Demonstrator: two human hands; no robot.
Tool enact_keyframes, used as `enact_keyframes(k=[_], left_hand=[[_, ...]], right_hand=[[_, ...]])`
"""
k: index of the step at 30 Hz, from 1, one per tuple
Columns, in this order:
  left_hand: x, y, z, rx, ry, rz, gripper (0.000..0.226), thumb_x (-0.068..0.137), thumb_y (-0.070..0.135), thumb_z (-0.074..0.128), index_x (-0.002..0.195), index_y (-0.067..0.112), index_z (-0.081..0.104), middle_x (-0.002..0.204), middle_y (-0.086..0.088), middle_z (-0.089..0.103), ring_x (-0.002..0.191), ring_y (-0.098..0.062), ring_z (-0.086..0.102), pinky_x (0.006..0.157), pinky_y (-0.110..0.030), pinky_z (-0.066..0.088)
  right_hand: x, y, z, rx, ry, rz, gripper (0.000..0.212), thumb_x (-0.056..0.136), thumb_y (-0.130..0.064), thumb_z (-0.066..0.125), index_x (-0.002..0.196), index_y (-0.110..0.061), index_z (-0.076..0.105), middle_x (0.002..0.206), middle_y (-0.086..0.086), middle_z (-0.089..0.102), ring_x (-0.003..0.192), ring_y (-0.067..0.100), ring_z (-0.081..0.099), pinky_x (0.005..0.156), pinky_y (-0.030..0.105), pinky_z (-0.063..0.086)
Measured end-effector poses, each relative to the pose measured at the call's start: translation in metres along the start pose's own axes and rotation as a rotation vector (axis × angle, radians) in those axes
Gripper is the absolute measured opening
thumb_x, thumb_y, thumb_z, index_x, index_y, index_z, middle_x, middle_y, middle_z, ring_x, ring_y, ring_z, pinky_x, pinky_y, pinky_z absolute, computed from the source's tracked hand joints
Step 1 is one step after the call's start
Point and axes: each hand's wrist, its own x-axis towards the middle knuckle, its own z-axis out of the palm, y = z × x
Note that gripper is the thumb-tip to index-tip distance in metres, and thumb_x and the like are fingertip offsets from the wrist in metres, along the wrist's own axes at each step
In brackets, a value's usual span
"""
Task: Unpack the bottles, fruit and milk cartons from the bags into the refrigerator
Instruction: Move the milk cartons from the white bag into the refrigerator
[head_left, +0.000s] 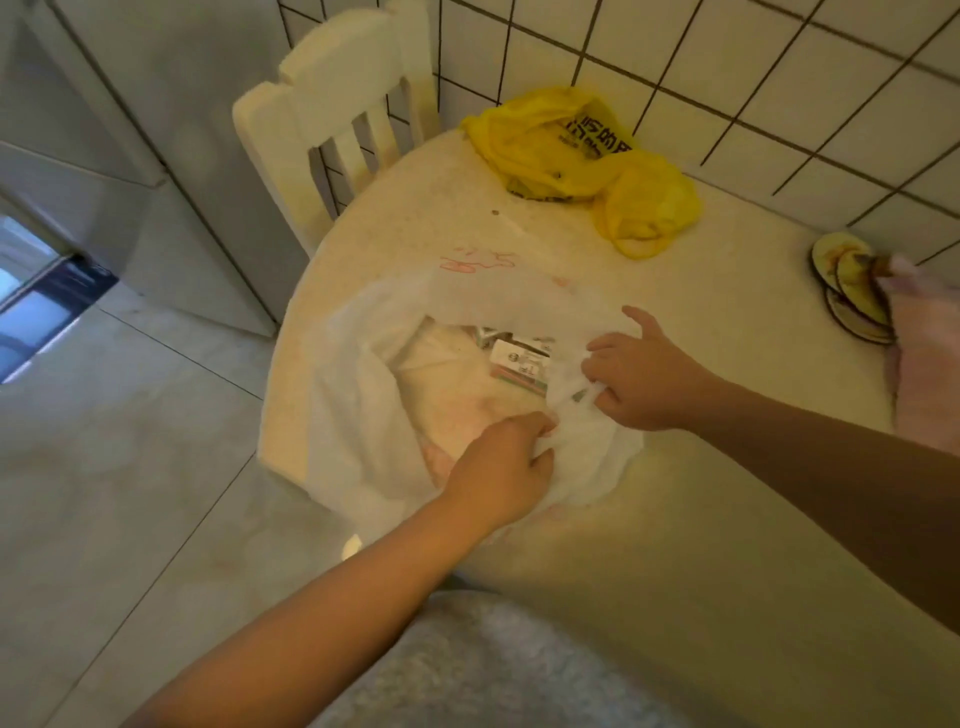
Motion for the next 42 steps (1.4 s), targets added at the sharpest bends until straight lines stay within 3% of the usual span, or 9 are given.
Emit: enact_keyframes(k=[6, 12, 14, 18, 23, 27, 31, 36, 42], left_hand=[[-0.008, 0.046, 0.071, 0.075, -0.065, 0.019, 0.039, 0.097, 0.021, 0.057, 0.135, 0.014, 0.056, 0.13, -0.009, 0.063, 0.118, -0.029, 0.058, 0.096, -0.032, 0.045], [-0.027, 0.039, 0.121, 0.142, -0.157, -0.126, 0.047, 0.098, 0.029, 0.053, 0.144, 0.021, 0.047, 0.142, -0.003, 0.056, 0.129, -0.023, 0.052, 0.106, -0.031, 0.04], [-0.032, 0.036, 0.134, 0.153, -0.219, -0.153, 0.051, 0.096, 0.03, 0.054, 0.145, 0.022, 0.045, 0.14, -0.004, 0.057, 0.126, -0.024, 0.054, 0.104, -0.033, 0.042], [-0.04, 0.033, 0.15, 0.173, -0.295, -0.209, 0.058, 0.095, 0.042, 0.058, 0.149, 0.027, 0.042, 0.139, -0.001, 0.058, 0.126, -0.022, 0.055, 0.102, -0.034, 0.044], [-0.038, 0.045, 0.134, 0.151, -0.075, -0.159, 0.048, 0.099, 0.049, 0.052, 0.138, 0.023, 0.056, 0.13, 0.003, 0.063, 0.117, -0.016, 0.059, 0.097, -0.028, 0.044], [-0.034, 0.042, 0.106, 0.178, 0.145, -0.127, 0.045, 0.094, 0.057, 0.045, 0.12, 0.026, 0.066, 0.117, 0.005, 0.066, 0.108, -0.018, 0.06, 0.093, -0.037, 0.049], [-0.025, 0.026, 0.073, 0.311, 0.323, -0.108, 0.03, 0.093, 0.037, 0.061, 0.119, 0.023, 0.067, 0.124, -0.003, 0.062, 0.113, -0.028, 0.056, 0.092, -0.04, 0.046], [0.002, -0.001, 0.031, 0.565, 0.416, -0.075, 0.038, 0.089, 0.039, 0.065, 0.127, 0.033, 0.061, 0.149, -0.001, 0.045, 0.139, -0.031, 0.032, 0.107, -0.049, 0.029], [0.078, -0.024, -0.04, 0.597, 0.379, -0.114, 0.056, 0.092, 0.046, 0.061, 0.144, 0.037, 0.042, 0.162, -0.004, 0.024, 0.145, -0.036, 0.021, 0.114, -0.055, 0.024]], right_hand=[[-0.07, 0.038, 0.065, 0.082, 0.081, 0.028, 0.058, 0.076, -0.041, 0.013, 0.094, -0.021, 0.065, 0.103, -0.005, 0.068, 0.13, 0.017, 0.051, 0.115, 0.052, -0.001], [-0.11, 0.039, 0.132, 0.267, 0.205, 0.1, 0.023, 0.09, -0.029, 0.043, 0.097, -0.024, 0.064, 0.113, -0.007, 0.068, 0.129, 0.014, 0.052, 0.115, 0.056, 0.009], [-0.119, 0.033, 0.142, 0.329, 0.135, 0.13, 0.019, 0.096, -0.023, 0.05, 0.108, -0.024, 0.065, 0.131, -0.008, 0.062, 0.138, 0.011, 0.044, 0.117, 0.056, 0.006], [-0.13, 0.019, 0.151, 0.458, -0.061, 0.208, 0.039, 0.103, -0.028, 0.038, 0.139, -0.031, 0.051, 0.153, -0.013, 0.042, 0.147, 0.005, 0.026, 0.121, 0.051, 0.0], [-0.127, 0.01, 0.142, 0.648, 0.128, 0.34, 0.038, 0.1, -0.033, 0.042, 0.138, -0.029, 0.047, 0.136, -0.007, 0.059, 0.124, 0.014, 0.053, 0.12, 0.046, 0.01], [-0.115, -0.005, 0.124, 0.627, 0.379, 0.29, 0.042, 0.095, -0.032, 0.054, 0.135, -0.023, 0.052, 0.133, -0.002, 0.059, 0.124, 0.02, 0.053, 0.117, 0.044, 0.017], [-0.097, -0.024, 0.107, 0.56, 0.558, 0.221, 0.049, 0.085, -0.035, 0.055, 0.132, -0.023, 0.054, 0.135, -0.003, 0.054, 0.129, 0.022, 0.048, 0.115, 0.049, 0.022], [-0.063, -0.027, 0.092, 0.473, 0.532, 0.32, 0.059, 0.084, -0.032, 0.064, 0.141, -0.027, 0.047, 0.153, 0.006, 0.038, 0.143, 0.033, 0.029, 0.113, 0.057, 0.025], [-0.004, -0.015, 0.065, 0.464, 0.302, 0.454, 0.067, 0.093, -0.048, 0.057, 0.152, -0.034, 0.028, 0.157, 0.004, 0.028, 0.137, 0.03, 0.034, 0.105, 0.05, 0.035]])
